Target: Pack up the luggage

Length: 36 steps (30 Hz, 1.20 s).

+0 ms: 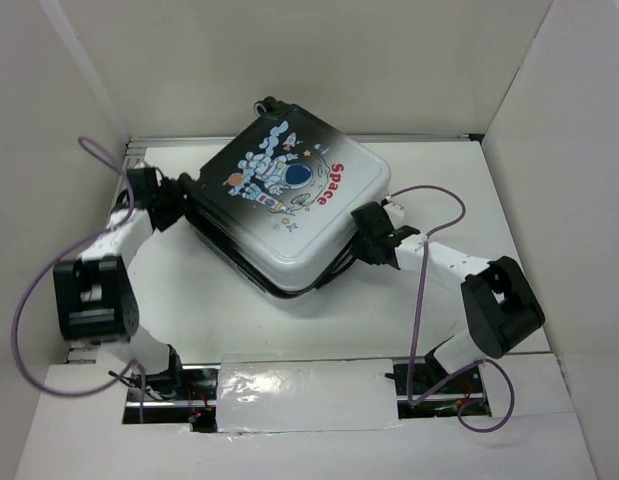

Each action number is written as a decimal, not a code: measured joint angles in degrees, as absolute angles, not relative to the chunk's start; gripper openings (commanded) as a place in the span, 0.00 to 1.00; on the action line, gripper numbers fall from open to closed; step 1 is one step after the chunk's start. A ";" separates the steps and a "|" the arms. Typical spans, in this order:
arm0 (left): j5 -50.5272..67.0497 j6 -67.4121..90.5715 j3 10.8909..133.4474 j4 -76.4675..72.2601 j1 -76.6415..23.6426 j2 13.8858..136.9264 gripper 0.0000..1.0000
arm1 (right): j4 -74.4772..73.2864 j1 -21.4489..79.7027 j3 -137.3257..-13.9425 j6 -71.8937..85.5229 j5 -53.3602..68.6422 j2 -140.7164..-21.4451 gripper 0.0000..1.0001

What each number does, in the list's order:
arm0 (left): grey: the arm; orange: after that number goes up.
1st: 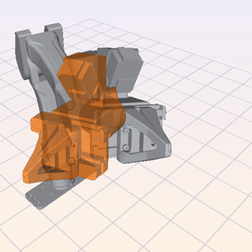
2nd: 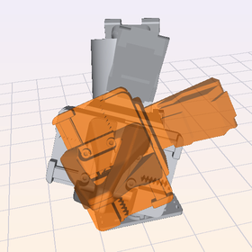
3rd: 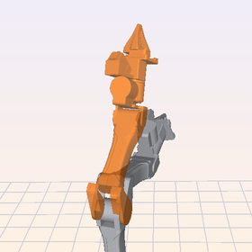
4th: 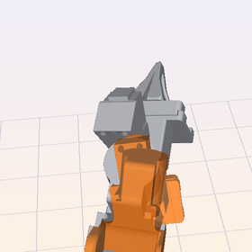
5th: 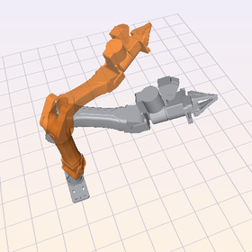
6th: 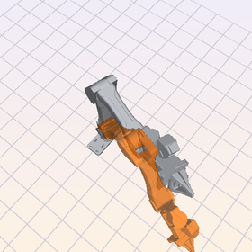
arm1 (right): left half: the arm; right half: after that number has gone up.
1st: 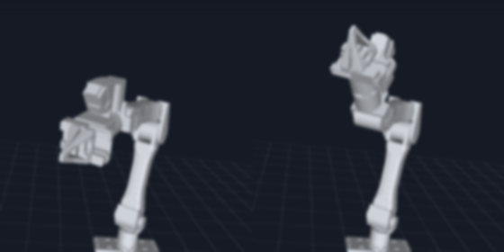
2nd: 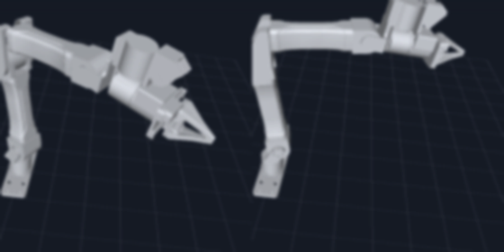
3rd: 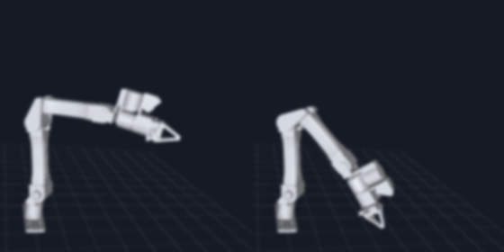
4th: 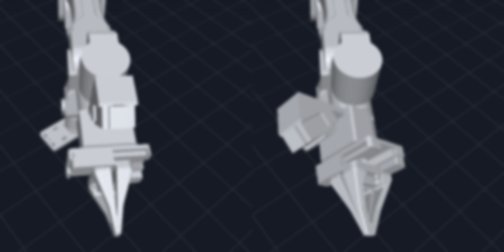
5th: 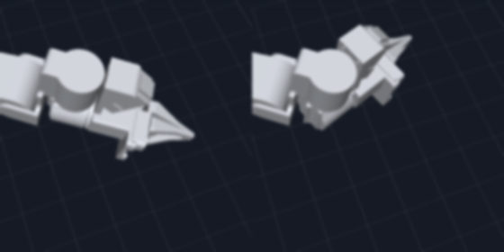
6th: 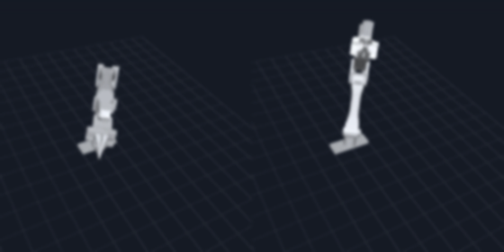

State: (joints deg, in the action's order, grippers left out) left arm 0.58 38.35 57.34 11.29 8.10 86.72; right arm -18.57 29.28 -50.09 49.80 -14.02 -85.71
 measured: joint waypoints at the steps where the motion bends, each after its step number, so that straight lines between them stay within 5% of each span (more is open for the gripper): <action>1: 0.75 37.76 61.89 11.44 8.05 91.18 0.66 | -18.63 31.00 -50.11 51.72 -15.38 -85.71 0.00; 3: 1.74 37.32 71.24 11.09 7.88 99.61 0.66 | -18.98 34.79 -50.54 54.54 -18.00 -85.84 0.12; 4: 1.98 37.36 75.83 11.05 7.70 103.55 0.65 | -19.33 37.32 -51.16 55.96 -19.53 -86.30 0.47; 9: 3.77 36.49 94.50 10.66 7.75 117.34 0.67 | -19.99 52.84 -58.61 57.52 -24.80 -88.64 0.54; 11: 6.09 35.77 98.24 10.85 7.73 118.83 0.70 | -19.18 62.28 -63.40 52.51 -25.10 -88.95 0.61; 12: 7.99 35.38 99.55 11.20 7.79 119.00 0.72 | -18.85 66.83 -66.06 50.11 -25.36 -89.01 0.74; 14: 10.96 33.95 101.73 12.43 8.03 119.02 0.99 | -19.40 74.43 -71.61 45.34 -25.98 -89.30 0.77; 18: 16.38 31.66 105.38 14.13 9.74 118.26 0.99 | -24.84 79.00 -83.61 37.89 -28.51 -89.89 0.81; 25: 19.14 27.29 105.67 18.44 13.15 108.88 0.99 | -29.76 66.57 -88.58 27.38 -32.08 -84.95 0.84; 36: 8.21 24.16 77.17 13.61 18.37 78.74 0.99 | -29.26 15.94 -88.60 19.75 -14.11 -82.78 0.87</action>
State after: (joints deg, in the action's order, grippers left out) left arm 8.21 24.16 77.17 13.61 18.37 78.74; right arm -29.26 15.94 -88.60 19.75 -14.11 -82.78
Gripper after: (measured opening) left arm 0.990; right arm 0.860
